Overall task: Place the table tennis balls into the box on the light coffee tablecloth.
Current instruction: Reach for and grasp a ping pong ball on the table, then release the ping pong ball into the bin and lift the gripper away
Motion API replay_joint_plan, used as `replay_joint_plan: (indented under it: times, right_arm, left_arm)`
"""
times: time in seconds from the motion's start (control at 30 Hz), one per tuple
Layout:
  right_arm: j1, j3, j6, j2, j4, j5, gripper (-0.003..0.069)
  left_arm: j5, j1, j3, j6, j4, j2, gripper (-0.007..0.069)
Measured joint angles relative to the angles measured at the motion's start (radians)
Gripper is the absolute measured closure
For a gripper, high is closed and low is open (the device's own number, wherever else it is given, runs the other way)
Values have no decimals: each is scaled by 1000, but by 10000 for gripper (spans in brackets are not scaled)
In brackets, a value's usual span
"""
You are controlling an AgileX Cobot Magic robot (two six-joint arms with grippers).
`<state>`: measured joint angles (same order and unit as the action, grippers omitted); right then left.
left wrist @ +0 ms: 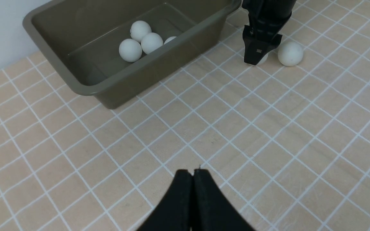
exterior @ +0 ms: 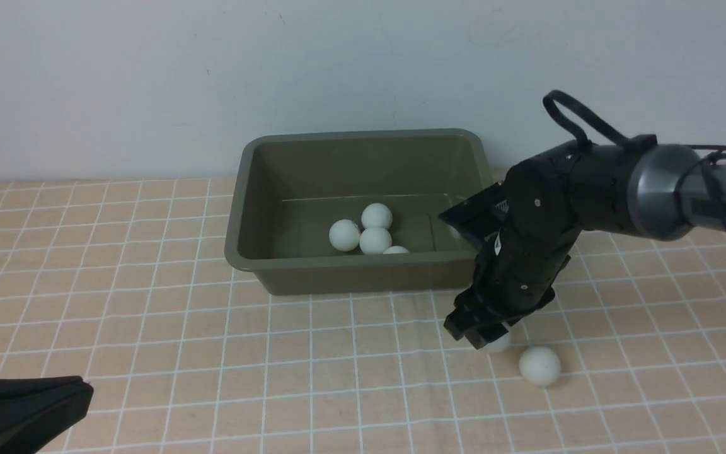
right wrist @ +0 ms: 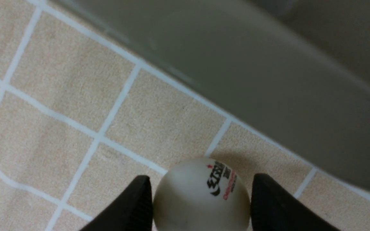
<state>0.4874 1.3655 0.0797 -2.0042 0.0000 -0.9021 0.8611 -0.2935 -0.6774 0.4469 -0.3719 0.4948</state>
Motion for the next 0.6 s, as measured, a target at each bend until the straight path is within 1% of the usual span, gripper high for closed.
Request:
replay_joint_plan:
  times: [0.1,0.23,0.27,0.33,0.4,0.43,0.47,0.5,0.6]
  right_arm:
    - [0,5,0,0,8,-10,307]
    - [0,91,14,-4,107,-130,307]
    - [0,104,17,-4,123,-137,307]
    - [0,189,64,-5,220,-237,307]
    - [0,288,109,-7,321,-302,307]
    - [0,326,125,-8,352,-310,307]
    - [0,346,133,-9,365,-313,307]
    - [0,424,155,-9,401,-320,307]
    - [0,526,172,-9,392,-324,307]
  left_arm:
    - [0,0,0,0,0,0,693]
    - [0,0,0,0,0,0,693]
    - [0,0,0,0,0,0,693]
    - [0,0,0,0,0,0,693]
    - [0,0,0,0,0,0,693]
    - [0,0,0,0,0,0,693]
    - [0,0,0,0,0,0,693]
    - [0,0,0,0,0,0,693]
    - [0,0,0,0,0,0,693]
